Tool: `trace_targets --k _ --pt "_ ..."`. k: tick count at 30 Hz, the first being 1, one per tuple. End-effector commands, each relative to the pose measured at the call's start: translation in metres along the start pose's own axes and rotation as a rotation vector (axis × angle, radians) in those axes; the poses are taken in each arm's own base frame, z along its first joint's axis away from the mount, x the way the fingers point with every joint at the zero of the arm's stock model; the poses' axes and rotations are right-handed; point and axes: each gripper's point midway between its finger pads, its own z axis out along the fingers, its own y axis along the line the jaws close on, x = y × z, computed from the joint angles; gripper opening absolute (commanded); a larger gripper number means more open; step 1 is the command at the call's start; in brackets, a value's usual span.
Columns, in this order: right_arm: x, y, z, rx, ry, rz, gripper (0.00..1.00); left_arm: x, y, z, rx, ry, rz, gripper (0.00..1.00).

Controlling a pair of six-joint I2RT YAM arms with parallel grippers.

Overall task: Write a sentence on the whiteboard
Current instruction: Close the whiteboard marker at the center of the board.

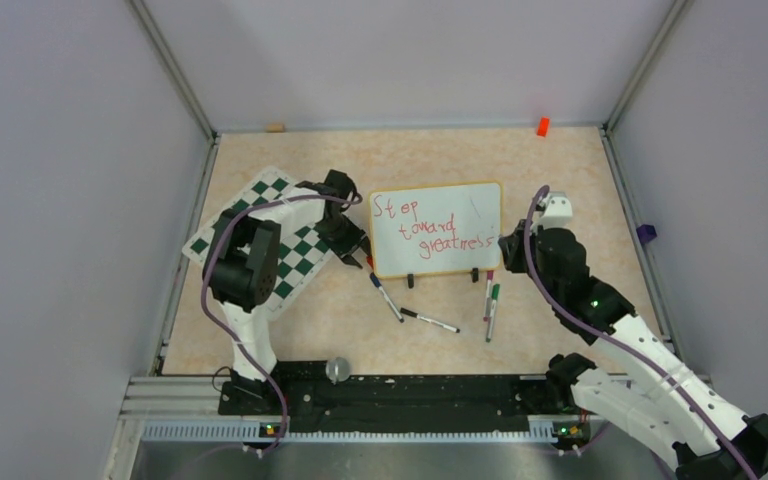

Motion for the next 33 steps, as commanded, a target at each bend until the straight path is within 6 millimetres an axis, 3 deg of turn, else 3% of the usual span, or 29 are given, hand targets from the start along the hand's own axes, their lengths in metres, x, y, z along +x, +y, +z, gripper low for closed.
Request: trace_targets --k 1,5,9,13,19,23,27,33 --pt "-0.028 0.007 -0.006 -0.026 -0.078 0.034 0.00 0.005 -0.001 0.013 0.002 0.046 -0.030 0.37" --pt "-0.030 0.006 -0.008 -0.026 -0.082 0.034 0.00 0.004 0.004 0.019 -0.024 0.043 -0.040 0.35" --pt "-0.032 0.009 -0.009 -0.037 -0.078 0.033 0.00 0.005 0.012 0.022 -0.053 0.049 -0.059 0.01" --pt "-0.033 0.018 -0.010 -0.076 -0.050 0.012 0.00 -0.001 0.028 0.007 -0.071 -0.004 -0.097 0.00" --pt "-0.030 0.046 -0.010 -0.230 -0.022 -0.024 0.00 -0.012 0.050 -0.018 0.084 -0.049 -0.137 0.00" --pt "-0.022 0.067 -0.001 -0.317 0.046 -0.039 0.00 -0.019 0.048 -0.042 0.148 -0.129 0.027 0.00" --pt "-0.016 0.083 0.004 -0.388 0.100 -0.048 0.00 -0.026 0.059 -0.061 0.163 -0.256 0.187 0.00" --pt "-0.016 0.092 0.002 -0.426 0.099 -0.059 0.00 -0.017 0.039 -0.098 0.452 -0.456 0.423 0.00"
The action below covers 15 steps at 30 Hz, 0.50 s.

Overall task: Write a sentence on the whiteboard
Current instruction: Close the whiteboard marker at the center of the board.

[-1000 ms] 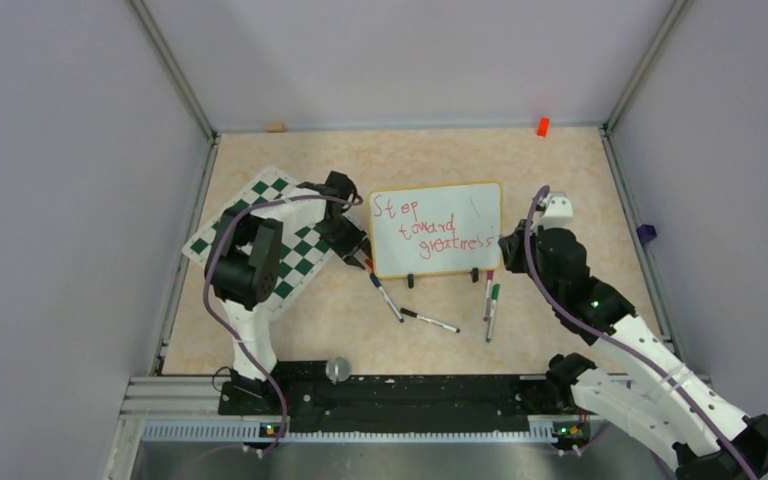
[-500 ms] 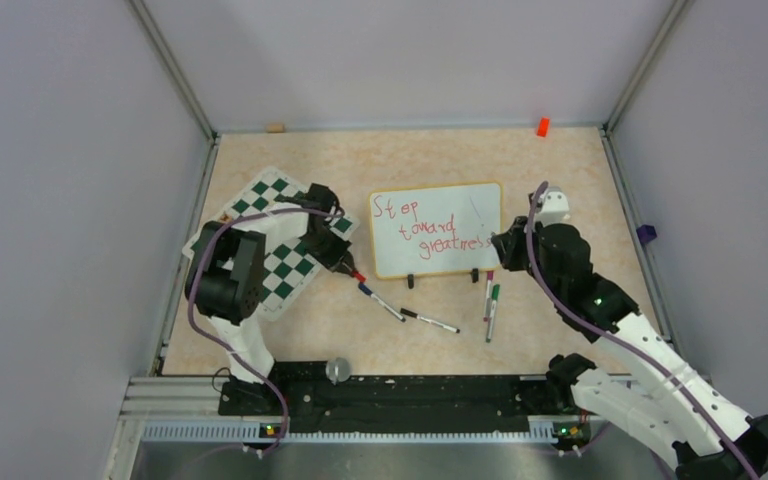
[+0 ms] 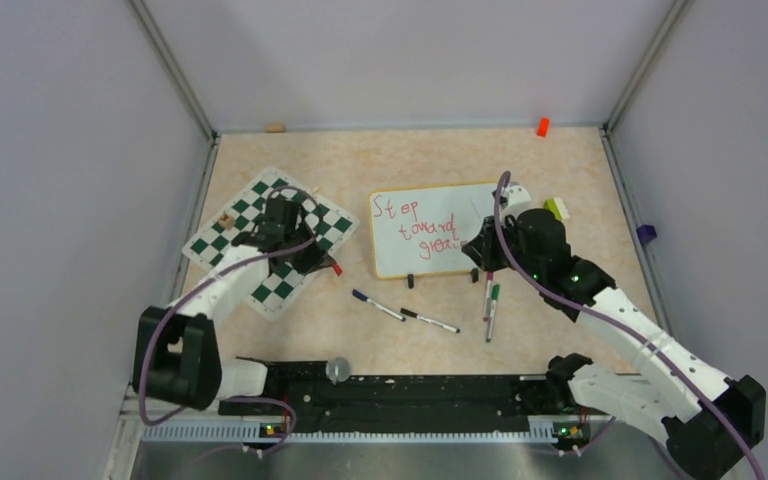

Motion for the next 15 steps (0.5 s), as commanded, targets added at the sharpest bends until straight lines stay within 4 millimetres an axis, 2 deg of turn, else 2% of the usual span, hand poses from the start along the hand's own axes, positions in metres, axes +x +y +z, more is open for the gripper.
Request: trace_targets --k 1,5,8,11,15 --pt "-0.036 0.025 -0.009 -0.097 -0.095 -0.032 0.00 -0.014 -0.026 -0.022 0.226 -0.217 0.238 0.00" --pt "-0.030 0.025 -0.010 -0.093 -0.076 -0.042 0.00 -0.014 -0.031 -0.039 0.247 -0.459 0.394 0.00" --pt "-0.028 0.023 -0.011 -0.085 -0.075 -0.045 0.00 -0.013 -0.045 -0.057 0.314 -0.641 0.461 0.00" --pt "-0.028 0.023 -0.012 -0.085 -0.080 -0.039 0.00 -0.017 -0.047 -0.069 0.326 -0.727 0.474 0.00" --pt "-0.026 0.026 -0.012 -0.099 -0.076 -0.032 0.00 -0.015 -0.049 -0.066 0.275 -0.747 0.540 0.00"
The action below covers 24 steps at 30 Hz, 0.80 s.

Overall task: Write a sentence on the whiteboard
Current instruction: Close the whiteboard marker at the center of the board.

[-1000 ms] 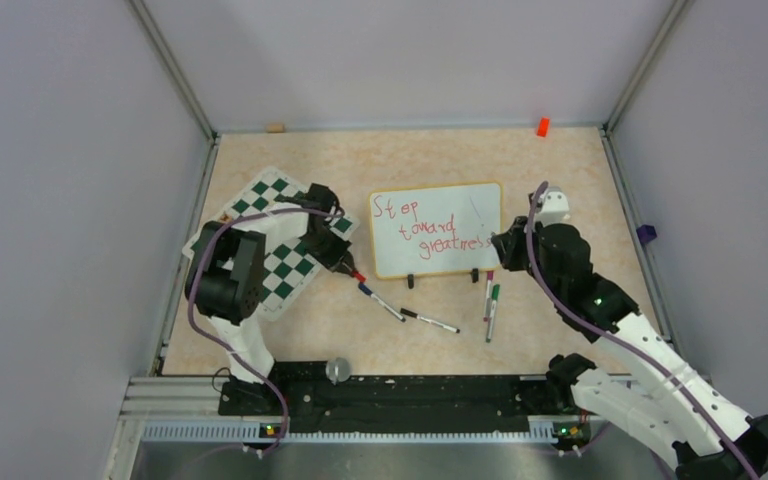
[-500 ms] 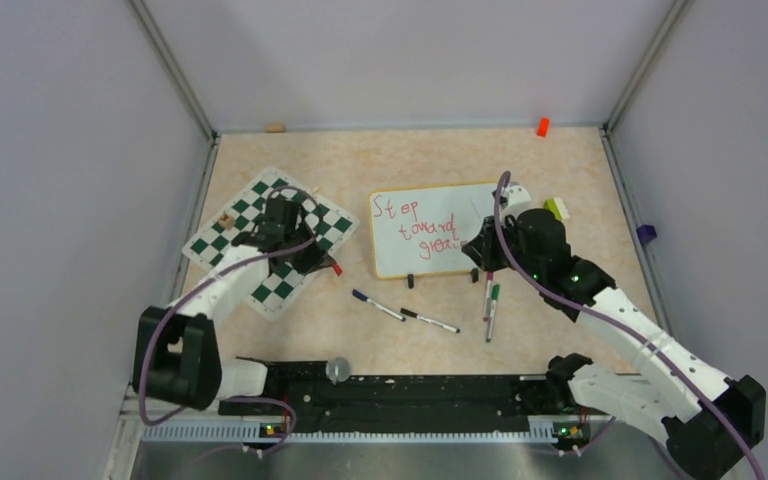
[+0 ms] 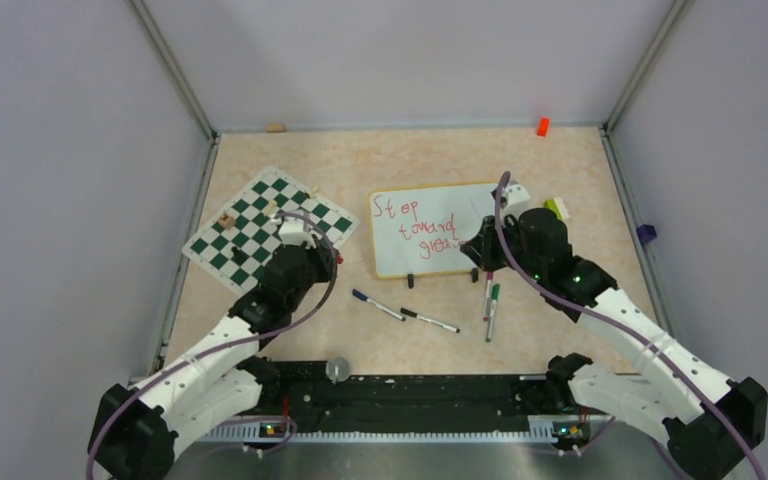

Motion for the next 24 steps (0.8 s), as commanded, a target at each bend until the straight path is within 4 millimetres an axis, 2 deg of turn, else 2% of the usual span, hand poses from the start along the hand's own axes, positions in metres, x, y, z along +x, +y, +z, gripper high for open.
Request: trace_targets --k 1,4,7,12,17,24 --pt "-0.024 0.016 -0.009 -0.054 -0.071 -0.011 0.00 -0.029 -0.007 0.004 -0.023 -0.132 0.099 0.00" --pt "-0.023 0.019 -0.009 -0.061 -0.065 -0.008 0.00 -0.004 -0.036 0.002 0.136 -0.040 0.170 0.00" --pt "-0.021 0.020 -0.014 -0.065 -0.056 -0.005 0.00 0.034 -0.067 -0.008 0.338 0.038 0.249 0.00" --pt "-0.016 0.019 -0.028 -0.061 -0.052 0.002 0.00 0.085 -0.099 -0.033 0.498 0.112 0.454 0.00" --pt "-0.006 0.013 -0.036 -0.041 -0.042 0.010 0.00 0.113 -0.105 -0.038 0.506 0.185 0.524 0.00" --pt "-0.002 0.013 -0.040 -0.041 -0.052 0.032 0.00 0.142 -0.091 -0.026 0.374 0.216 0.578 0.00"
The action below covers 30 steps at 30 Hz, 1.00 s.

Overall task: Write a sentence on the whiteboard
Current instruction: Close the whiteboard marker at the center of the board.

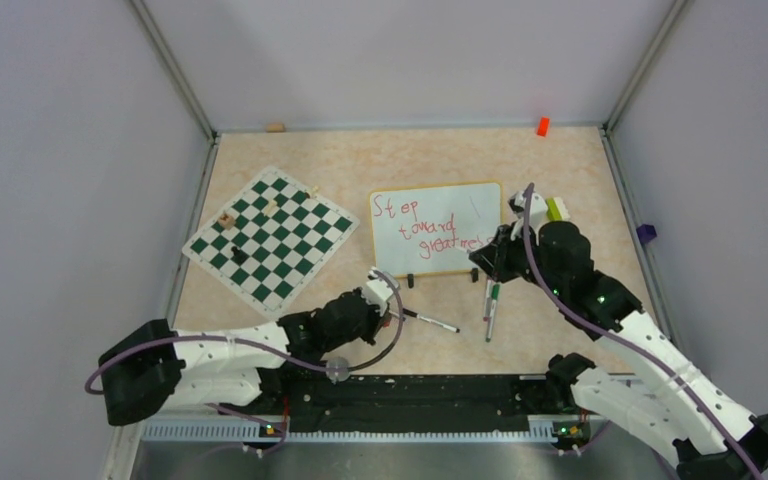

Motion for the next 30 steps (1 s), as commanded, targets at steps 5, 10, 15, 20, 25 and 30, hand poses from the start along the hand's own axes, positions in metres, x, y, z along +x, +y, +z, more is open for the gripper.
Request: trace_targets --k 5,10,15,20,25,30 --pt "-0.003 0.003 -0.002 -0.004 -0.013 0.007 0.00 0.008 -0.004 0.020 -0.077 0.057 0.027 0.07" --pt "-0.005 0.001 -0.002 0.008 -0.015 -0.006 0.00 0.008 -0.010 0.027 -0.073 0.091 0.023 0.60" --pt "-0.004 0.000 -0.002 0.012 -0.013 -0.008 0.00 0.000 -0.006 0.022 -0.102 0.070 -0.001 0.62" --pt "-0.004 -0.002 -0.001 0.019 -0.013 -0.013 0.00 -0.008 -0.005 0.012 -0.097 0.046 -0.011 0.47" --pt "-0.004 -0.001 -0.001 0.017 -0.011 -0.016 0.00 -0.005 -0.019 -0.002 0.006 0.085 0.021 0.53" --pt "-0.003 -0.003 -0.001 0.024 -0.011 -0.015 0.00 -0.005 -0.022 -0.013 0.051 0.080 0.070 0.56"
